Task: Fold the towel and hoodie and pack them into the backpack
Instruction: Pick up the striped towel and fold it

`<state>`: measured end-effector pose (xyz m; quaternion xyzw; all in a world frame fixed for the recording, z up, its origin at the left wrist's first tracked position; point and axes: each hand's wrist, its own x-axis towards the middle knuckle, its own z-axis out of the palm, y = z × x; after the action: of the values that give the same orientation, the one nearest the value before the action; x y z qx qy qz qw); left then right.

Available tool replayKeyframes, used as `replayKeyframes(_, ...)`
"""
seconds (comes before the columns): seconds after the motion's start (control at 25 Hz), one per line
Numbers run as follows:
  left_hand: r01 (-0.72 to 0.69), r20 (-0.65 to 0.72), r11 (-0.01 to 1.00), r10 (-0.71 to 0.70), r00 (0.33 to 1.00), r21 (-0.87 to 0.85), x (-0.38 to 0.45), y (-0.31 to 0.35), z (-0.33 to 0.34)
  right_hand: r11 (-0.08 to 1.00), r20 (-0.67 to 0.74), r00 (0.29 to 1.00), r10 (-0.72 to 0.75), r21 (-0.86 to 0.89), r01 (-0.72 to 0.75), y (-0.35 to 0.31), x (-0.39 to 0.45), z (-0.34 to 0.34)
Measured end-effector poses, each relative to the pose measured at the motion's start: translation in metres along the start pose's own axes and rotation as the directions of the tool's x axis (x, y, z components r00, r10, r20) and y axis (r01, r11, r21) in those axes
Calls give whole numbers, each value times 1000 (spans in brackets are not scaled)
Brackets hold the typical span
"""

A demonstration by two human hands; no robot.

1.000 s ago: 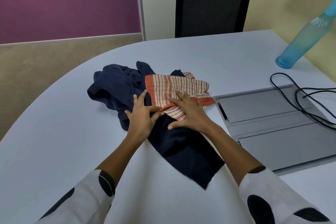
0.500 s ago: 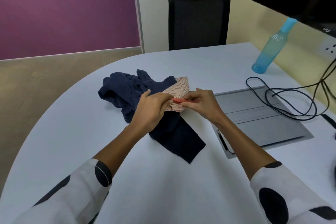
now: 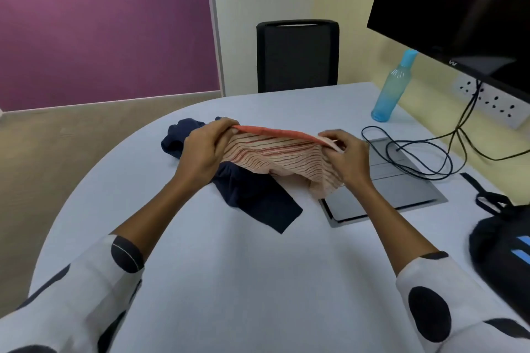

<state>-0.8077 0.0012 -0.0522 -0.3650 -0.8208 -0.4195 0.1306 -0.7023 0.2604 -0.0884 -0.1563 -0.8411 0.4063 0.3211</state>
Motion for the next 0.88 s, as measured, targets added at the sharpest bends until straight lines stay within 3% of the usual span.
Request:
replayKeyframes(0.16, 29, -89, 999, -30, 996, -17, -8, 18, -23, 995, -137, 989, -55, 81, 67, -35, 8, -29)
replayKeyframes(0.32, 22, -108, 1000, -22, 994, -3, -10, 31, -41, 931, -275, 913, -301, -293, 219, -55, 4, -45)
replayKeyframes(0.4, 64, -104, 997, -69, 992, -48, -13, 35, -47, 865, -188, 899, -396, -404, 297, -56, 0, -49)
replayKeyframes(0.48, 109, -100, 992, -116, 988, -68, -15, 39, -52, 787, 24, 884, -468, -443, 429, -57, -3, -52)
replayKeyframes(0.56, 178, -89, 975, -191, 978, -137, -14, 36, -60, 752, 246, 864, -440, -425, 504, -59, -2, -57)
replayKeyframes(0.64, 258, -75, 931, -286, 955, -258, -12, 29, -70, 859, 281, 892, -355, -278, 429, -60, -1, -66)
replayKeyframes(0.72, 309, -47, 892, -343, 938, -329, -14, 21, -79, 972, 213, 950, -229, -11, 236, -59, 0, -77)
replayKeyframes(0.8, 351, 0, 876, -372, 928, -332, -16, 13, -82, 983, 217, 970, -110, 168, 74, -59, 2, -80)
replayKeyframes(0.88, 393, 60, 874, -392, 918, -285, -17, 3, -83, 982, 184, 983, -27, 189, -8, -57, 7, -75)
